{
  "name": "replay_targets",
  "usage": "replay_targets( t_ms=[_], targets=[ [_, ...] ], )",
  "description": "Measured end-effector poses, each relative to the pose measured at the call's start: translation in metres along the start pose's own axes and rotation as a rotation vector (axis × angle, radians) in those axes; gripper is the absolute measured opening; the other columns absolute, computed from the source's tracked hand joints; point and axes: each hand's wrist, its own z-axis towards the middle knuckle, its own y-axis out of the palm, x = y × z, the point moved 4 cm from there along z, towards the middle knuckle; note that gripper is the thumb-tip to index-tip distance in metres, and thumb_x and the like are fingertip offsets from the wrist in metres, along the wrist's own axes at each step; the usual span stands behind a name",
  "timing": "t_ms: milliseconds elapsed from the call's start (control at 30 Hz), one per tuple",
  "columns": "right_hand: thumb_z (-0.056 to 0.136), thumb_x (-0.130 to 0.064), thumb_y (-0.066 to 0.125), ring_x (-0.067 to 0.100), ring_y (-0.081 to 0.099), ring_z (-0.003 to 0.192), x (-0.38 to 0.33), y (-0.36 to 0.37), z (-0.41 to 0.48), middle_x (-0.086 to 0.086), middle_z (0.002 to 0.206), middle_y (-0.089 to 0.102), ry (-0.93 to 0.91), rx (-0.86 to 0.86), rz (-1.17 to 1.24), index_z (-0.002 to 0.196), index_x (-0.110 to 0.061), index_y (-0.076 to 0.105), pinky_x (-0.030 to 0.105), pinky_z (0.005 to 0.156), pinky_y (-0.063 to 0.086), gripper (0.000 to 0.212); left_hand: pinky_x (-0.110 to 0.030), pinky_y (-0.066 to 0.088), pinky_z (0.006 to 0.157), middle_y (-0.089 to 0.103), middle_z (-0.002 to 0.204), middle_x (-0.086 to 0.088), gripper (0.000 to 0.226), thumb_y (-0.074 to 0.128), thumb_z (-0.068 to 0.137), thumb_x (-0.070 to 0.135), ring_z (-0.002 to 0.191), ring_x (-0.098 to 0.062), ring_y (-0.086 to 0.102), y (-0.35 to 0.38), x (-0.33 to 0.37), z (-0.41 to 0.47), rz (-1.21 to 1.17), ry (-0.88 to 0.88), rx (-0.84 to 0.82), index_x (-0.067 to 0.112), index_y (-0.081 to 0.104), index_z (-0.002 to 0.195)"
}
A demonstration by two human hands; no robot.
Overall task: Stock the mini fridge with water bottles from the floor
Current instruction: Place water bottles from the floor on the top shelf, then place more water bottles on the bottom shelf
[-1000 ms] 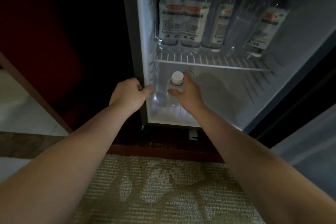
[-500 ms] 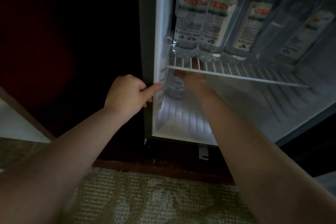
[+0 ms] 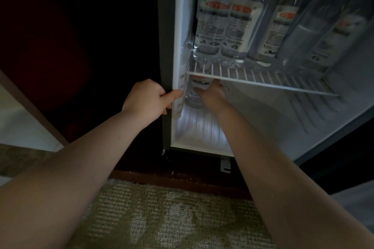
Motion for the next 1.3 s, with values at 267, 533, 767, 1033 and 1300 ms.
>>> replay_targets(
  t_ms=[267, 533, 767, 1033, 1300],
  targets=[
    [0.092, -0.027, 0.05, 0.029, 0.06, 0.101, 0.001, -0.025, -0.063, 0.013, 0.114, 0.06, -0.032, -0.172, -0.571, 0.115, -0.012, 0.055, 0.032, 0.077, 0.047, 0.028, -0.033, 0.051, 0.069, 0.066, 0.083, -0.014, 0.043, 0.057, 0.088, 0.044, 0.075, -0.026, 0.065, 0.008, 0.008, -0.019, 0.045, -0.214, -0.167, 0.002, 0.067, 0.087],
    [0.092, -0.041, 0.057, 0.021, 0.063, 0.093, 0.002, -0.082, -0.169, 0.006, 0.115, 0.063, 0.045, -0.58, -0.533, 0.121, -0.012, 0.054, 0.035, 0.084, 0.048, 0.041, -0.037, 0.051, 0.088, 0.057, 0.118, -0.002, 0.04, 0.054, 0.09, 0.042, 0.101, -0.021, 0.062, 0.014, 0.069, -0.101, 0.227, -0.255, -0.62, 0.019, 0.053, 0.123],
    [0.095, -0.043, 0.052, 0.02, 0.06, 0.086, -0.005, -0.165, -0.256, 0.005, 0.107, 0.06, 0.07, -0.473, -0.435, 0.118, -0.013, 0.052, 0.03, 0.072, 0.044, 0.038, -0.042, 0.051, 0.093, 0.056, 0.121, -0.002, 0.045, 0.052, 0.091, 0.044, 0.101, -0.019, 0.063, -0.002, 0.139, -0.166, 0.289, -0.141, -0.696, 0.016, 0.052, 0.126],
    [0.092, -0.043, 0.055, 0.017, 0.062, 0.075, 0.003, -0.286, -0.374, 0.004, 0.1, 0.065, 0.091, -0.124, -0.243, 0.114, -0.016, 0.056, 0.025, 0.058, 0.043, 0.035, -0.038, 0.05, 0.082, 0.063, 0.113, -0.01, 0.033, 0.054, 0.092, 0.039, 0.102, -0.025, 0.062, -0.001, 0.227, -0.252, 0.16, -0.015, -0.625, 0.011, 0.06, 0.11],
    [0.091, -0.044, 0.056, 0.016, 0.062, 0.073, 0.091, -0.379, -0.501, 0.0, 0.092, 0.066, 0.263, 0.1, -0.076, 0.118, -0.018, 0.055, 0.029, 0.069, 0.047, 0.038, -0.029, 0.045, 0.064, 0.065, 0.105, -0.013, 0.027, 0.058, 0.091, 0.034, 0.083, -0.024, 0.062, 0.084, 0.3, -0.365, 0.078, 0.127, -0.833, 0.012, 0.062, 0.105]
  ],
)
